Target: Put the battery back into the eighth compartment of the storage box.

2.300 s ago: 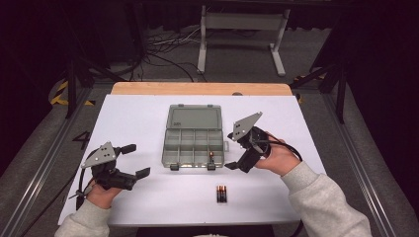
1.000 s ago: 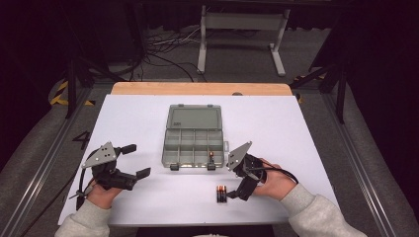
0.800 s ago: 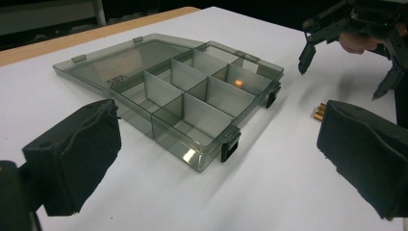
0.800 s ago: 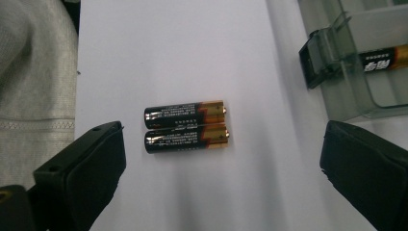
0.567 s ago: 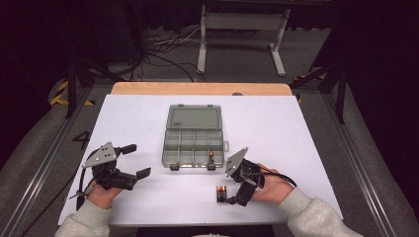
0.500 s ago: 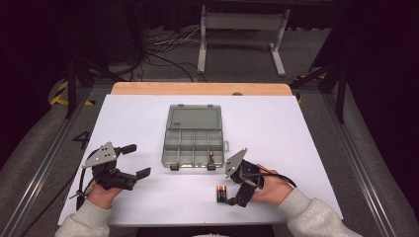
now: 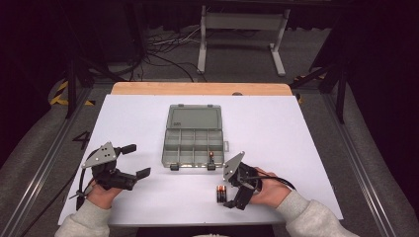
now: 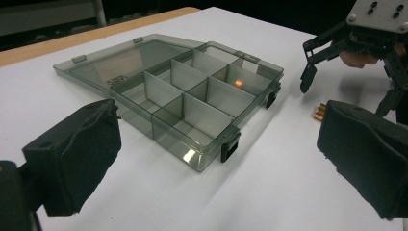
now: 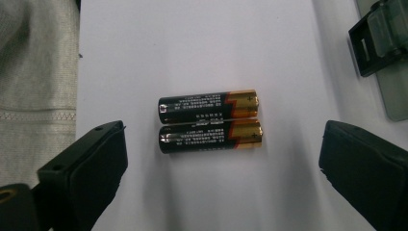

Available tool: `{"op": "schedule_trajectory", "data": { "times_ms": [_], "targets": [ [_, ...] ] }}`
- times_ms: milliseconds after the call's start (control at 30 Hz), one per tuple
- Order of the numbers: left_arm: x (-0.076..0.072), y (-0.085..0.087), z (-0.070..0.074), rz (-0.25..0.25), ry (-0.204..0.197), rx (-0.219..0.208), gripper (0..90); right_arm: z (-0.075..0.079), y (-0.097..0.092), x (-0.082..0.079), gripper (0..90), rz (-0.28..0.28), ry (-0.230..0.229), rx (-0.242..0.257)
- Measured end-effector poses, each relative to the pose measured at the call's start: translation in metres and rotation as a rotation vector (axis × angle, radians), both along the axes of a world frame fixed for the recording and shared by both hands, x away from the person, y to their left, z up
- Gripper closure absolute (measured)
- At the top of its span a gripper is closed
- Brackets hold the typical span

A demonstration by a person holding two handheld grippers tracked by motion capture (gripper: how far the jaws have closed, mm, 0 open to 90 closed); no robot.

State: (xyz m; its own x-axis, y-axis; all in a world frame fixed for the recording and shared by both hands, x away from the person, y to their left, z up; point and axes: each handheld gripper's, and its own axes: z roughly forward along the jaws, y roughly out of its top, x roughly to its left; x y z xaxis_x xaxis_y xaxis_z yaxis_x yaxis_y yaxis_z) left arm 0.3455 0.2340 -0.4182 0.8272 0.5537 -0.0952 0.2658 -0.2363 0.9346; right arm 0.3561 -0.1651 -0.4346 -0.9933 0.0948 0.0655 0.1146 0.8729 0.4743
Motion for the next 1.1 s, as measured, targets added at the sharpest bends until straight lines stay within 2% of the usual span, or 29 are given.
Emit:
{"op": "schedule_trajectory", "data": {
  "times_ms": [267,467,700,967,1100],
  "targets": [
    [0.000,0.000,0.000,0.001,0.001,0.000,2.1,-0.002,0.003,-0.003,9.0,0.022,0.004,0.001],
    [0.000,0.001,0.000,0.001,-0.002,0.000,2.2,-0.002,0.004,-0.005,16.0,0.039,-0.005,0.000],
    [0.000,0.000,0.000,0.001,-0.002,0.001,2.1,-0.003,0.006,-0.009,27.4,0.052,-0.025,-0.015],
    [0.000,0.001,0.000,0.001,-0.001,0.000,2.2,-0.002,0.005,-0.012,40.3,0.045,-0.068,-0.016],
    [0.000,0.001,0.000,-0.001,-0.001,0.001,2.2,-0.002,0.005,-0.012,41.1,0.048,-0.073,-0.014]
  ]
}}
